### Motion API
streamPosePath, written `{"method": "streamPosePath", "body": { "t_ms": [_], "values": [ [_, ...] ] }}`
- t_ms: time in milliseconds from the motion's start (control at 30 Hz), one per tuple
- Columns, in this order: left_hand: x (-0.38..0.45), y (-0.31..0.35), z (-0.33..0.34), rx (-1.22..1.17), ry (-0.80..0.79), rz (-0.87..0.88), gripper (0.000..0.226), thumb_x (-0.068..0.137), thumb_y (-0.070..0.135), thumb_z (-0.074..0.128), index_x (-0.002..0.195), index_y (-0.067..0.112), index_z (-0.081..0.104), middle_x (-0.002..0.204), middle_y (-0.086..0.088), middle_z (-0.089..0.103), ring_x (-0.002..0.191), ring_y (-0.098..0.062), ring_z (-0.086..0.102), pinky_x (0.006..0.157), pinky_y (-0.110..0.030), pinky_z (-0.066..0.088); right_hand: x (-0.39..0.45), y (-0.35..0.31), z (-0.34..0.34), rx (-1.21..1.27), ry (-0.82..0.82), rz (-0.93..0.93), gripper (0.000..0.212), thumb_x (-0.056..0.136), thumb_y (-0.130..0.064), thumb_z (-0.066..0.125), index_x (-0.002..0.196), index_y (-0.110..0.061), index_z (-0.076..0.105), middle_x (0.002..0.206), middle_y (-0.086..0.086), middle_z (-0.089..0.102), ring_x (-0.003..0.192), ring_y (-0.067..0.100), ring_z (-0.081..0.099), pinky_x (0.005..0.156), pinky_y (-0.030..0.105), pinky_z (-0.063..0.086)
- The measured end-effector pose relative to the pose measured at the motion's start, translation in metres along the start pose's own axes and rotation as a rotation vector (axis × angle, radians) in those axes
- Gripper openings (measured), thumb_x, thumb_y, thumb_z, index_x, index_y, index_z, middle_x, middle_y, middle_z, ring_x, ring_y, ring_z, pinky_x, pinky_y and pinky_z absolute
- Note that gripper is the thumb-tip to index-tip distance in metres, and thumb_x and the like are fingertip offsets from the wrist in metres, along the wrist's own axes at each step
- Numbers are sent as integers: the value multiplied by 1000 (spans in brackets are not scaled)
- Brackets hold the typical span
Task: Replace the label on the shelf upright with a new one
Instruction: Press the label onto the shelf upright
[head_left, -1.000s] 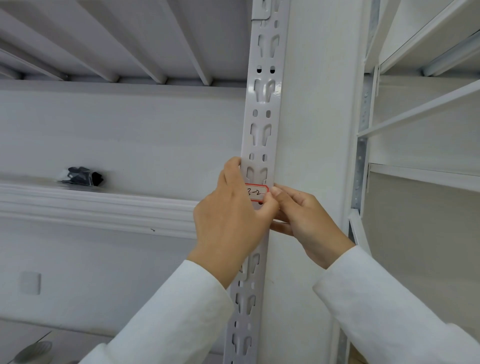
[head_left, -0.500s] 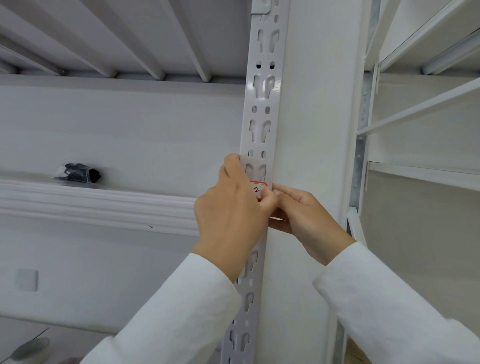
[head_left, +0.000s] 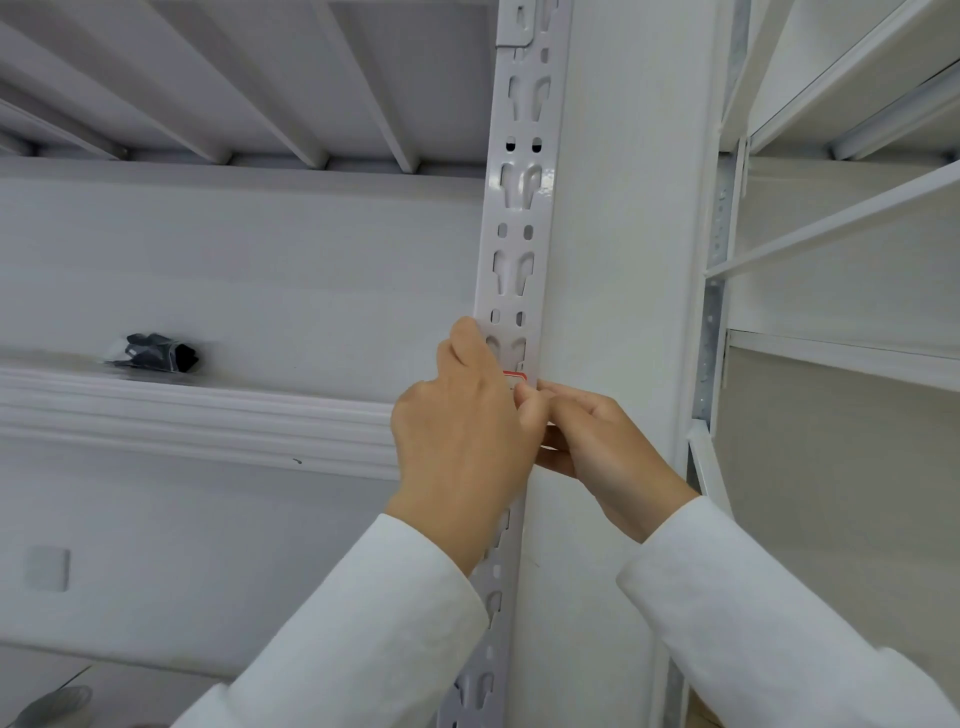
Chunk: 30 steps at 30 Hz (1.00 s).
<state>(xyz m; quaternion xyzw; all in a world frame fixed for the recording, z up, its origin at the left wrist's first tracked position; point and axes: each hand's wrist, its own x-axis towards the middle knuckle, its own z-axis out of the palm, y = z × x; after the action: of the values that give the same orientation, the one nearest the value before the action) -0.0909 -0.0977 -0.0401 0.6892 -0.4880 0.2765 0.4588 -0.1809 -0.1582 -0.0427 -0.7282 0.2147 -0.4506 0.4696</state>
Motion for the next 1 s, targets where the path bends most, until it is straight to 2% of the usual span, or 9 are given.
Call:
{"method": "streamPosePath", "body": {
  "t_ms": [133, 267, 367, 433, 567, 733, 833, 1000],
  "values": [
    [1, -2, -1, -47, -5, -3, 52, 88, 43, 43, 128, 14, 28, 112, -2, 55, 78, -30, 56, 65, -30, 33, -3, -3, 0, 27, -22, -1, 34, 99, -16, 35, 114, -11, 66, 91, -1, 73, 71, 2, 66, 67, 14, 54],
    [3, -3, -1, -46, -9, -8, 53, 88, 43, 44, 128, 13, 29, 109, -2, 57, 78, -31, 59, 66, -31, 37, -4, -3, 0, 29, -29, -1, 35, 98, -15, 35, 114, -12, 66, 94, 0, 73, 69, 2, 66, 69, 15, 55],
    [3, 0, -1, -21, -11, -19, 51, 88, 41, 44, 126, 10, 31, 107, -2, 57, 71, -27, 48, 85, -37, 40, -3, -3, 1, 12, -22, 3, 34, 99, -18, 36, 115, -12, 66, 94, 0, 72, 66, 1, 65, 74, 18, 56],
    [4, 2, -1, -7, -15, -21, 51, 88, 39, 44, 126, 7, 32, 105, -2, 58, 74, -30, 55, 99, -41, 36, -3, -3, 2, -4, -20, -2, 34, 100, -20, 37, 115, -13, 66, 92, -1, 71, 64, 1, 64, 75, 18, 56],
    [5, 4, -1, -5, -36, -34, 48, 88, 35, 42, 124, 6, 32, 100, 1, 53, 78, -28, 63, 108, -43, 27, -5, -5, 3, -14, -18, -18, 34, 98, -19, 36, 114, -14, 66, 89, -2, 70, 62, 0, 63, 75, 17, 56],
    [7, 4, 5, 61, -49, -33, 45, 90, 33, 36, 125, 5, 27, 94, 5, 38, 66, -24, 50, 113, -48, 11, -6, -5, 3, -45, 1, -22, 35, 99, -18, 35, 115, -16, 66, 88, -3, 71, 65, 0, 65, 72, 16, 56],
    [7, 5, 6, 60, -63, -47, 48, 91, 33, 34, 128, 5, 24, 98, 4, 35, 67, -23, 47, 115, -51, 6, -6, -6, 4, -41, 4, -22, 34, 99, -19, 36, 113, -17, 67, 86, -3, 71, 67, 1, 66, 69, 16, 55],
    [5, 1, 3, -111, -111, -73, 52, 88, 32, 37, 133, 11, 20, 115, -3, 55, 89, -27, 61, 115, -51, 10, -5, -6, 4, -33, -10, -18, 35, 98, -14, 36, 106, -16, 70, 84, -3, 72, 68, 4, 65, 73, 19, 56]
  ]
}}
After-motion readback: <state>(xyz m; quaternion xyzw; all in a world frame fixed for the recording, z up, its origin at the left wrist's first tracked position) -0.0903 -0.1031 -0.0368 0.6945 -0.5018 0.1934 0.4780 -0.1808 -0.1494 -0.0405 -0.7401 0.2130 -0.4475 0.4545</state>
